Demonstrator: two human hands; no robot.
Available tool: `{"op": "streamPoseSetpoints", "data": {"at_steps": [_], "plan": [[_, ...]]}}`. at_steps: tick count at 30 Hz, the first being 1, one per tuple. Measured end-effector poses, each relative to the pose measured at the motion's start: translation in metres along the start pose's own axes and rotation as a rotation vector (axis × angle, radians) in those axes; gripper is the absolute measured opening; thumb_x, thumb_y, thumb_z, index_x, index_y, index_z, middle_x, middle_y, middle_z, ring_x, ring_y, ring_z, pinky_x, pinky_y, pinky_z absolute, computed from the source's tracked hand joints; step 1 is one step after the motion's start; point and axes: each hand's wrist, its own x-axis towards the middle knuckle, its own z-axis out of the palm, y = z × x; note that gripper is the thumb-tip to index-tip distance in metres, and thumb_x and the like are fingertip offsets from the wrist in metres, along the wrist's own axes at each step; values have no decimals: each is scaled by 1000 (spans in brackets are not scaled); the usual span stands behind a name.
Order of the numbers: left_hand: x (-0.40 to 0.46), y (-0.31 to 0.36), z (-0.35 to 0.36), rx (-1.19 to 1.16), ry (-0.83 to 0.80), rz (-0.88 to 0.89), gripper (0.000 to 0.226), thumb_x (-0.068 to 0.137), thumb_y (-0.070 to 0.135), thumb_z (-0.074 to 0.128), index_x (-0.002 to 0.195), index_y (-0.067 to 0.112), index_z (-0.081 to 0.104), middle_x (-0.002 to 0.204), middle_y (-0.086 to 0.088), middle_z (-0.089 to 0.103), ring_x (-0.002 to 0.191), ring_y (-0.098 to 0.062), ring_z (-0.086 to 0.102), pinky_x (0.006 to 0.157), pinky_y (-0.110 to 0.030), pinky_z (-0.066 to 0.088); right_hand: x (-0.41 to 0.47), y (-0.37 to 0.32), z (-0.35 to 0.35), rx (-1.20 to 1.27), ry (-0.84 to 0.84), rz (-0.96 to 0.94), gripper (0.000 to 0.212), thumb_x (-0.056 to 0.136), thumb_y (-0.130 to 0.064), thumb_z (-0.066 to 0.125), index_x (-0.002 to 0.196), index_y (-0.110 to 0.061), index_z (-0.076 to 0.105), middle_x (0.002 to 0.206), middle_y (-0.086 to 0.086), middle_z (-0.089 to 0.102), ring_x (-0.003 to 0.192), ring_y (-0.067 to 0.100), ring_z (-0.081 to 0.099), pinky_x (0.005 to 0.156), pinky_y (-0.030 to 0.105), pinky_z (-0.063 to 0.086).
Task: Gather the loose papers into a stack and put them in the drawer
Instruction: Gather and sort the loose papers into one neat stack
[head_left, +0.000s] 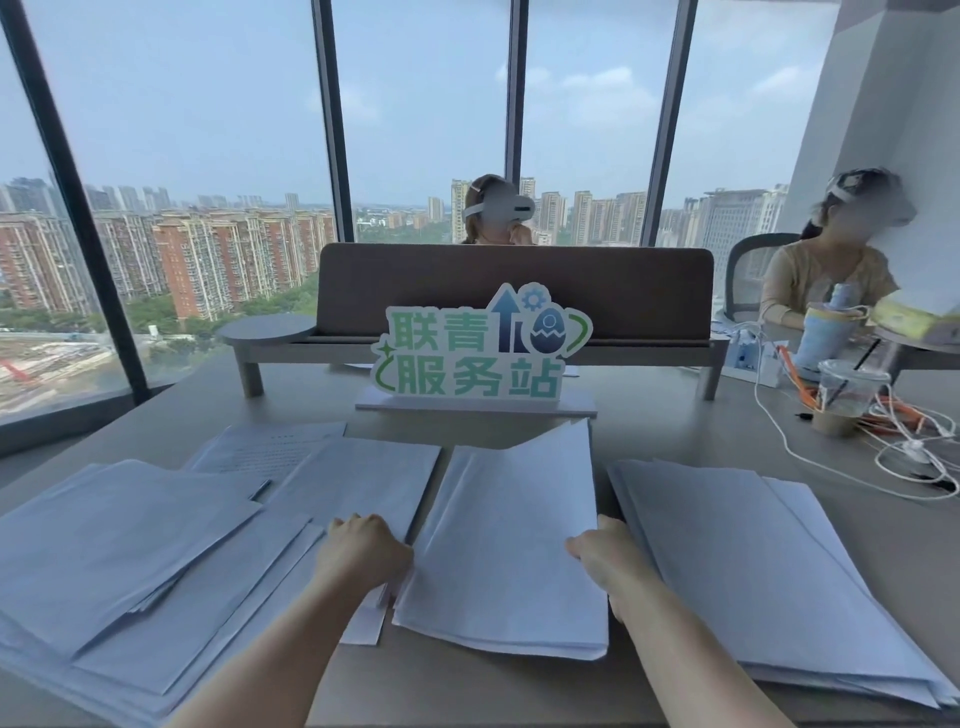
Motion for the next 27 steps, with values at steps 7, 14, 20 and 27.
{"op": "streamPoseSetpoints", "data": {"at_steps": [7, 14, 20, 27], "plan": [[-3, 10, -9, 54, 42, -15, 12, 76, 11, 50, 64, 13, 46, 68, -3, 50, 79, -27, 59, 55, -25, 39, -6, 5, 0, -14, 6, 16, 21, 88, 1, 48, 100, -14, 58, 106, 13, 68, 100, 32, 65, 92, 41, 51], [4, -6, -20, -57, 227, -19, 15, 83, 2, 44, 83, 4, 59, 85, -13, 64, 83, -33, 63, 63, -31, 47, -5, 8, 0, 11, -15, 15, 27, 88, 0, 47, 108, -11, 62, 97, 7, 69, 82, 23, 64, 64, 25, 45], [1, 10, -37, -183, 363, 43, 9, 76, 4, 50, 71, 2, 57, 65, -10, 54, 66, -30, 56, 54, -29, 42, -8, 7, 1, 34, -18, 19, 23, 88, -1, 47, 104, -10, 62, 99, 11, 69, 89, 29, 66, 68, 28, 46], [-22, 67, -40, -386, 322, 198, 23, 68, 6, 55, 52, 9, 40, 49, -4, 41, 50, -25, 40, 47, -26, 29, -14, 1, -2, 90, -27, -8, 21, 90, 1, 50, 85, -15, 63, 88, 7, 67, 78, 24, 62, 63, 27, 45]]}}
